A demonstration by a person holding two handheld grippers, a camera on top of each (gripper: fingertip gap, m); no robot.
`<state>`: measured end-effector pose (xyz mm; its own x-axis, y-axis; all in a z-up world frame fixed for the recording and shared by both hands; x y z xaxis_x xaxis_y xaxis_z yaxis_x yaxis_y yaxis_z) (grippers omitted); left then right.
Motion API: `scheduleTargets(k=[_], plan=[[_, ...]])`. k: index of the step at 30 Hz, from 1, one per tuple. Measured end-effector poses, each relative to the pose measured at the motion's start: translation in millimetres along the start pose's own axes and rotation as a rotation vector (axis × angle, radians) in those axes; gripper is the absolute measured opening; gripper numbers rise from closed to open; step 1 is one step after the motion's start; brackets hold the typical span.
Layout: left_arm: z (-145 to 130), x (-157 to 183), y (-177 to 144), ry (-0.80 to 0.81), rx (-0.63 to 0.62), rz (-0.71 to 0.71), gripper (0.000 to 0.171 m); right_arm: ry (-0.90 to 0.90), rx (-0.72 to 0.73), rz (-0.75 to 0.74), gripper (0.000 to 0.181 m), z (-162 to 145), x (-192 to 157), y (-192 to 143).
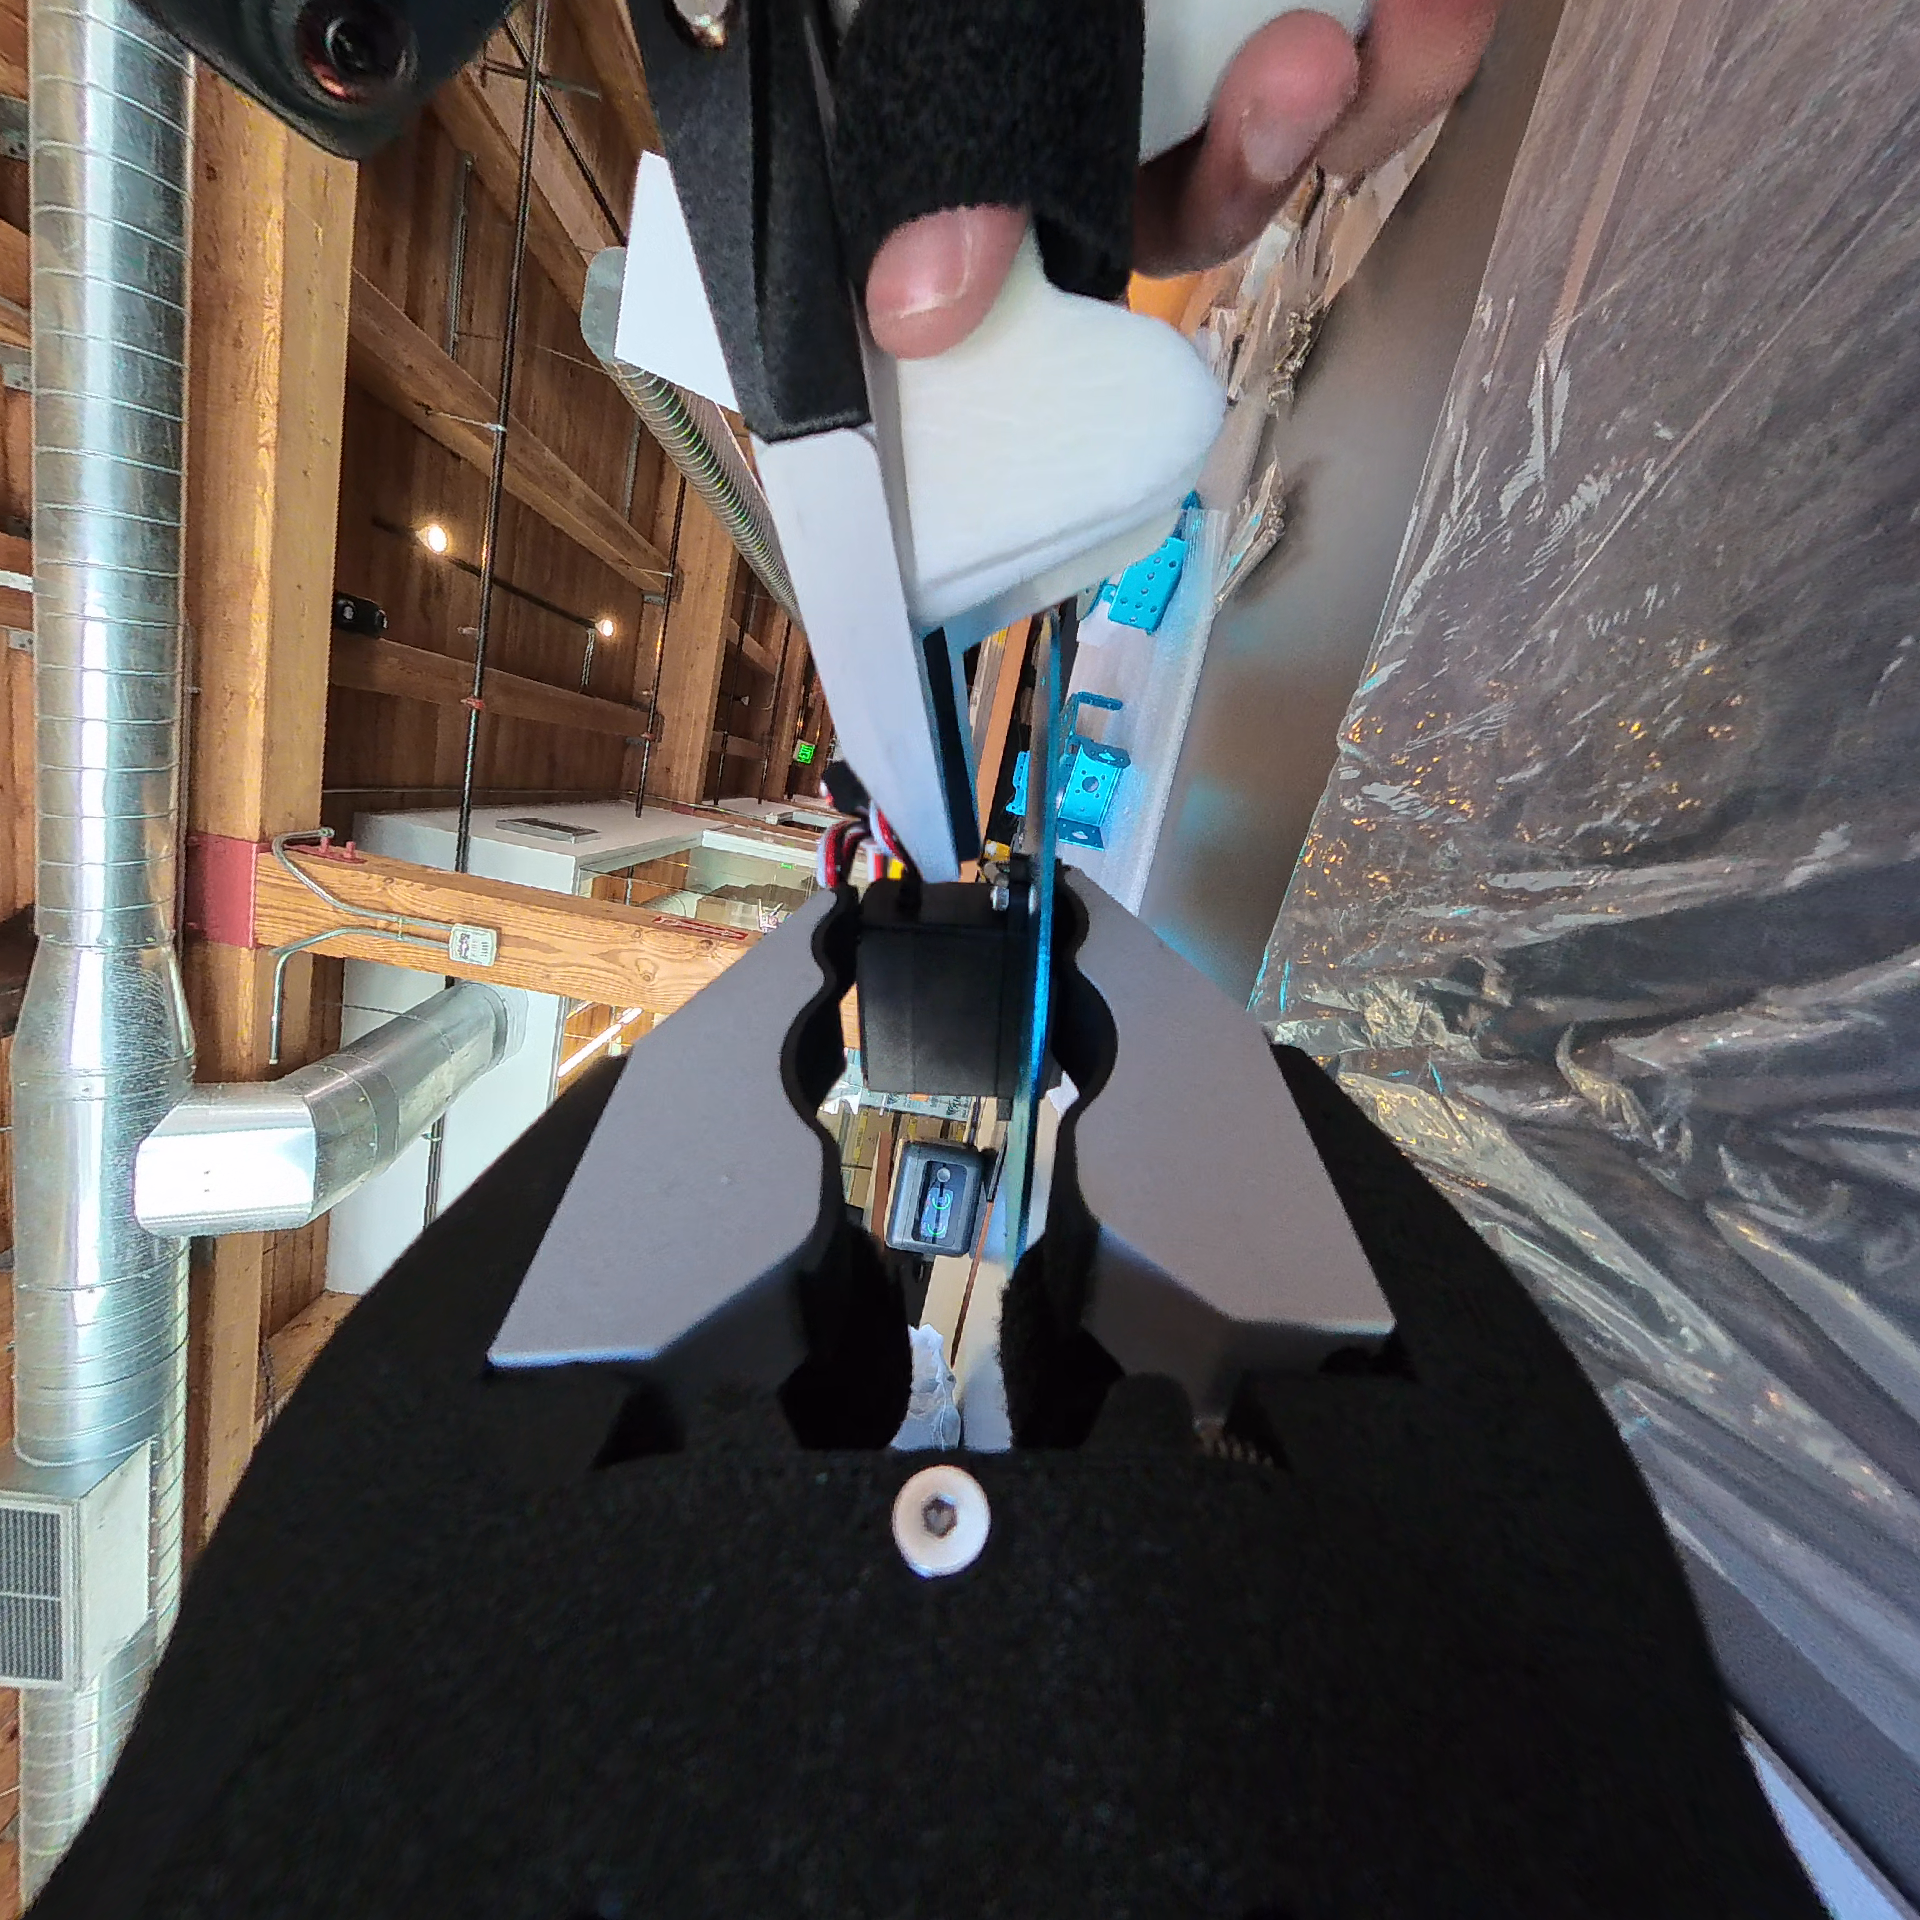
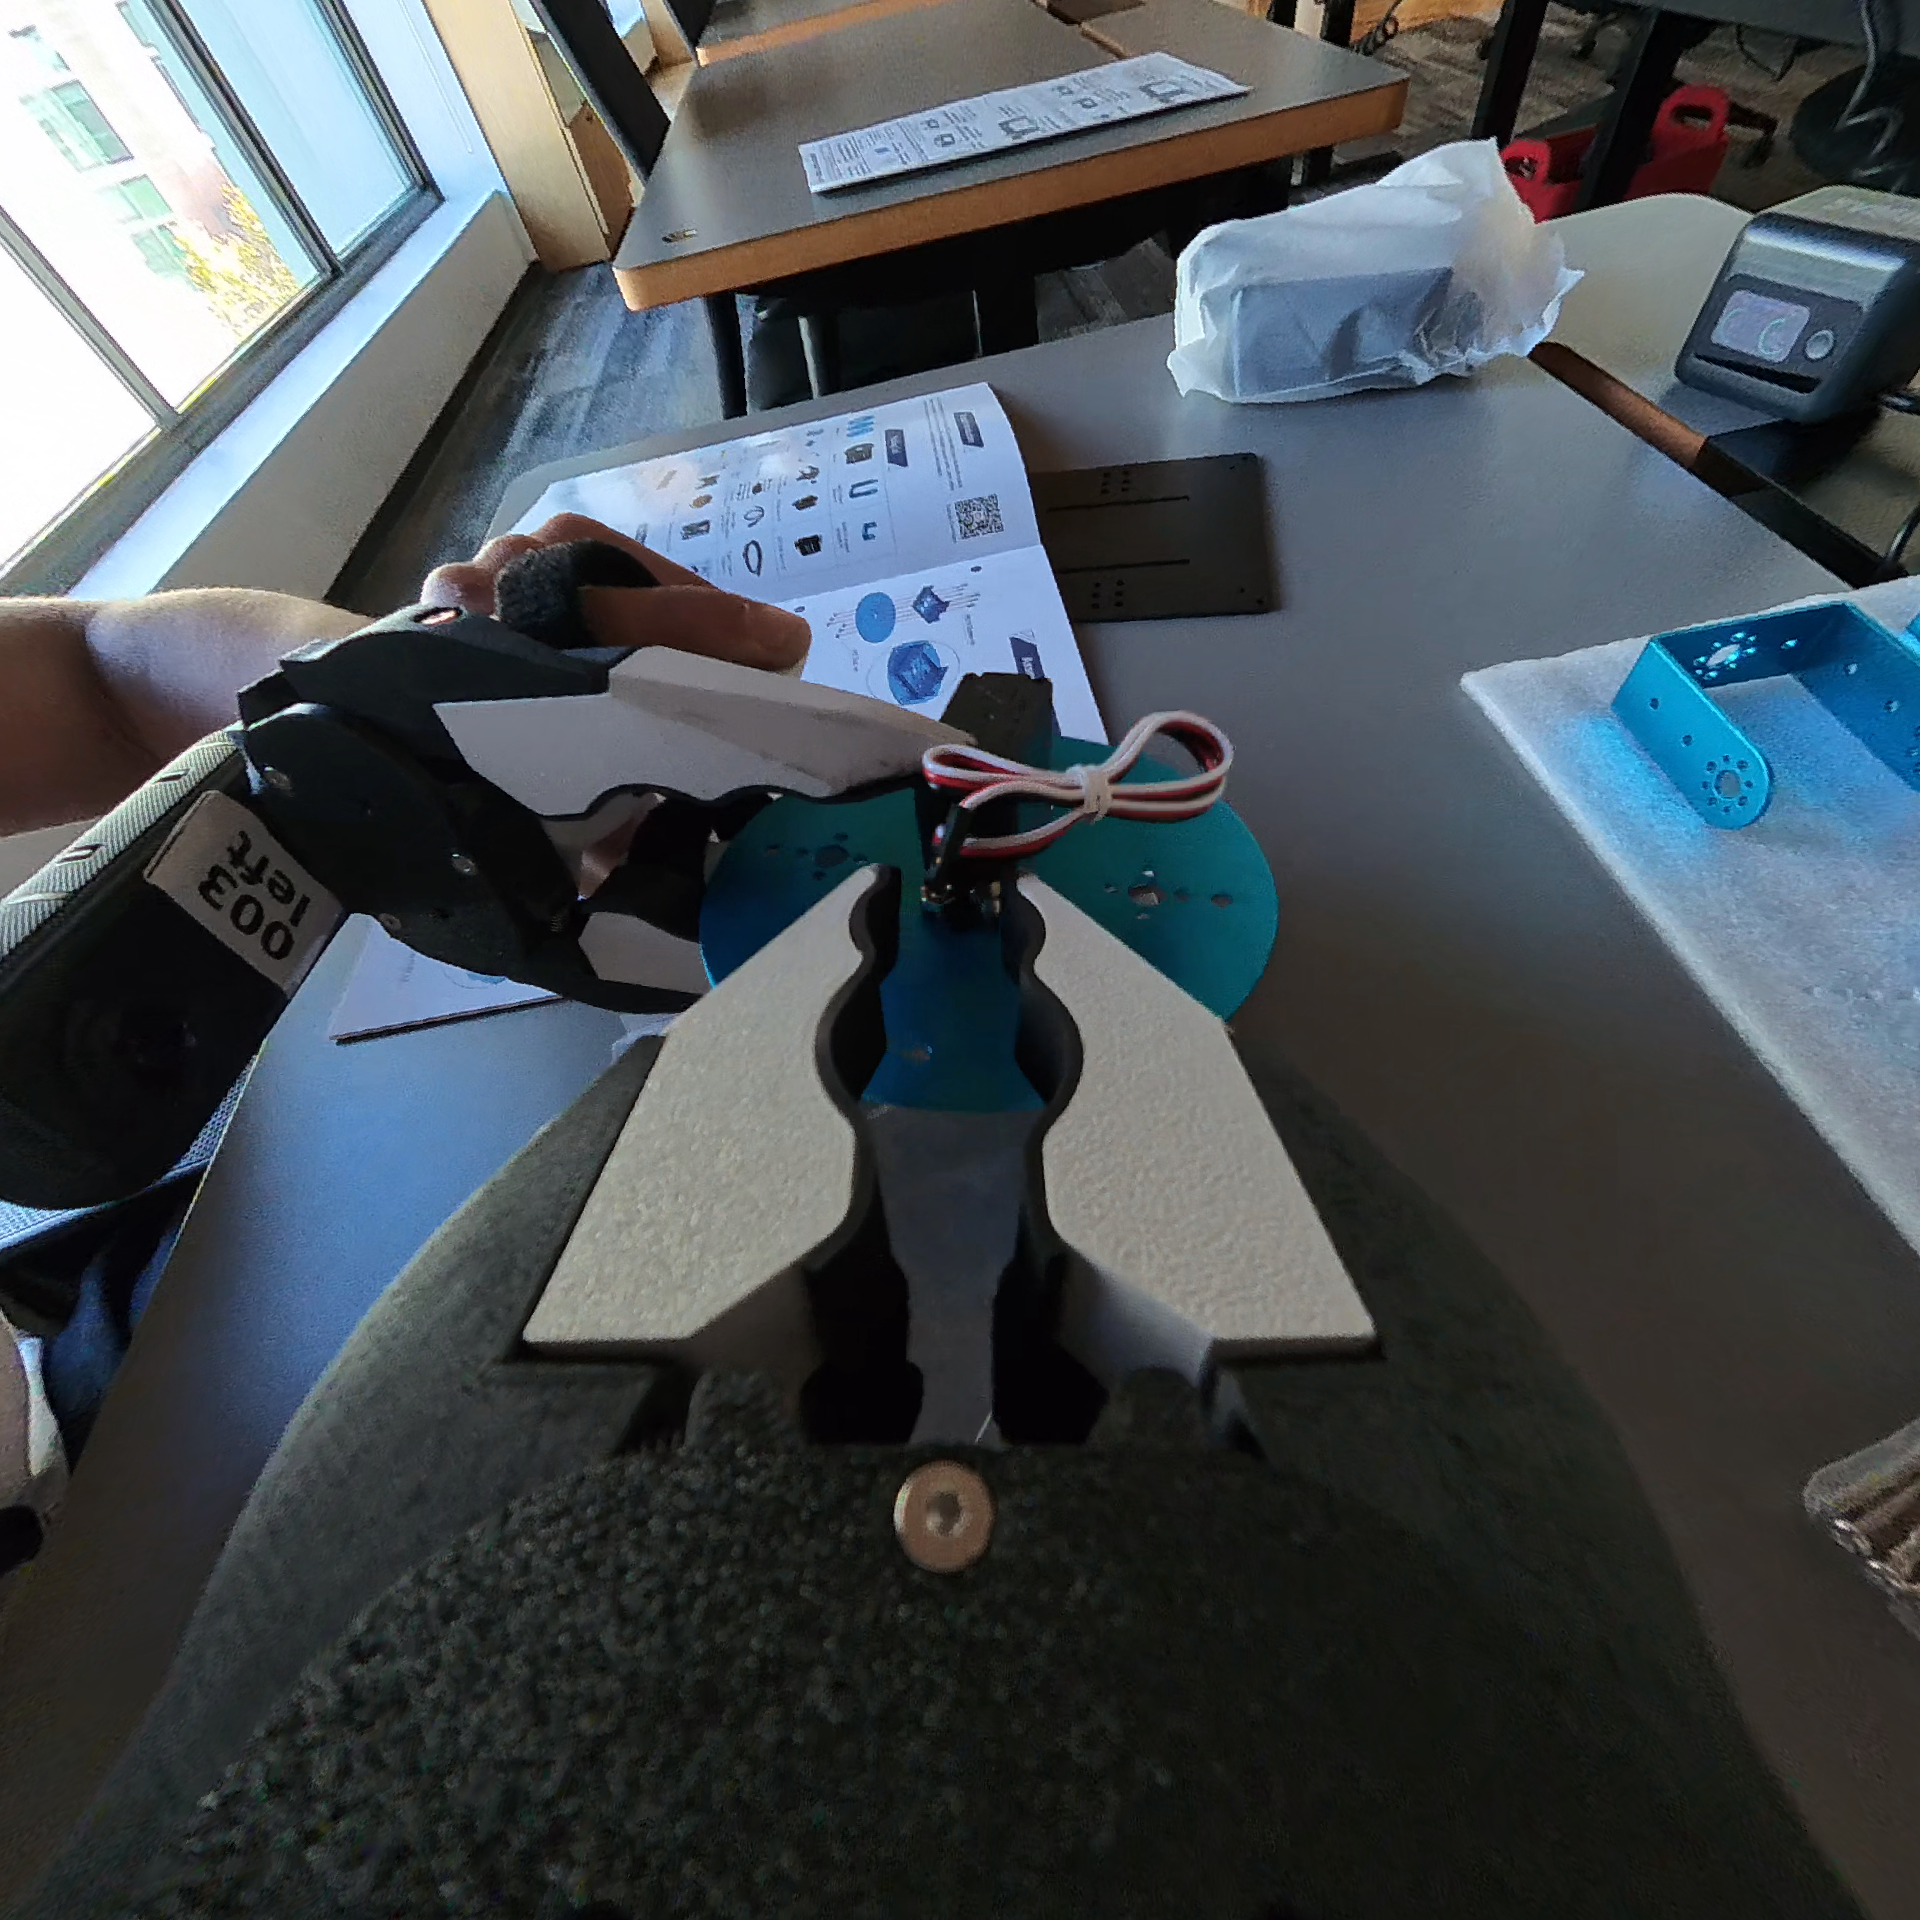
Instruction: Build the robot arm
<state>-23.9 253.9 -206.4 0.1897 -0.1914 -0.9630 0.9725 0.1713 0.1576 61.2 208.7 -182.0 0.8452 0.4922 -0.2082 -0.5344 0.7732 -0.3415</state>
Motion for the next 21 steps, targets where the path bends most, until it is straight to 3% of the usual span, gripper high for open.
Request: scheduleTargets(k=[9, 21], plan=[[-0.2, 0.7, 0.2, 0.001, -0.001, -0.005, 0.035, -0.048, -0.054, -0.045, 0.014, -4.8, 3.3, 1.6], [-0.4, 1.3, 0.6, 0.014, -0.01, 0.0, 0.035, 0.008, 0.004, -0.094, 0.012, -2.0, 7.9, 2.6]])
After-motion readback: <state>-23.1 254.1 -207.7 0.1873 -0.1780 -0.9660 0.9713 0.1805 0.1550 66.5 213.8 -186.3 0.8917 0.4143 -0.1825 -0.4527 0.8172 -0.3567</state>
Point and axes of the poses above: each gripper's, where its closed fingertips meet, y out along the fingers, z out of its top, x = y × z across the jaws, the point moved 7 cm from there along -y, back along the fingers, and after that the axes turned 8 degrees about z, right-handed, at the moved point
